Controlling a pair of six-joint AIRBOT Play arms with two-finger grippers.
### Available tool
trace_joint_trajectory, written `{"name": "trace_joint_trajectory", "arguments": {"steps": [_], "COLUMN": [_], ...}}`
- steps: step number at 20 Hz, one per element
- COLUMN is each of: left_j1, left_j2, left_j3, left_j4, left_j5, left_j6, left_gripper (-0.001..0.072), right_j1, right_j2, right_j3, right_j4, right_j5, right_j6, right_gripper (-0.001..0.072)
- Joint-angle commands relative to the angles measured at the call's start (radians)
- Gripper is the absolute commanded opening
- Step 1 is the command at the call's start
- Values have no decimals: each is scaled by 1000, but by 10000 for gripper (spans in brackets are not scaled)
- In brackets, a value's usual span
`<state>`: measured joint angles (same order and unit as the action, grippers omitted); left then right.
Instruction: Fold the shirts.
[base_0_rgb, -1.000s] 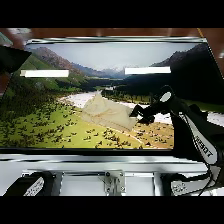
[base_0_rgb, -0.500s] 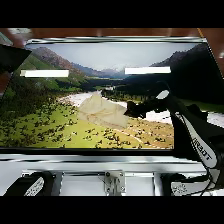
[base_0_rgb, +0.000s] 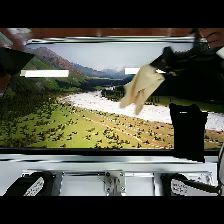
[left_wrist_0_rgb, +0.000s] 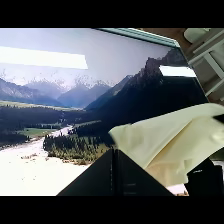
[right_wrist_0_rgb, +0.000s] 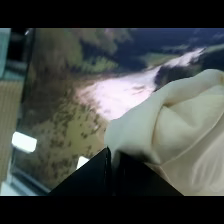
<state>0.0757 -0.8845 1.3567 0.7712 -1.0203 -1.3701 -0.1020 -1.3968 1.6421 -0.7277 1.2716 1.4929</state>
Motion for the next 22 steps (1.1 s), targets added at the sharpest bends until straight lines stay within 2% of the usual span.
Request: {"name": "trace_joint_trajectory", "arguments": {"steps": [1,7,15,17,19,22], "left_j1": [1,0,0,1,1,1], "left_j2": [0,-1,0,-1,-2,-2], "left_j3": [0,0,0,0,0,0], "left_j4": [0,0,0,0,1,1], "left_j5": [-56,-93,-127,-123,-117,-118], "left_j6": [-4,-4,-4,-3,3,30], "left_gripper": [38,38,38,38,38,38], "right_j1": [-185,-419,-422,-427,-427,-427], "right_j2": [23,-13,-87,-82,-82,-81], "right_j3": [176,185,184,184,185,180], "right_j4": [-256,-338,-383,-432,-551,-718], "right_j5": [121,197,101,191,362,592], "right_j6": [132,175,207,211,266,270], "right_gripper": [72,72,71,71,72,72]}}
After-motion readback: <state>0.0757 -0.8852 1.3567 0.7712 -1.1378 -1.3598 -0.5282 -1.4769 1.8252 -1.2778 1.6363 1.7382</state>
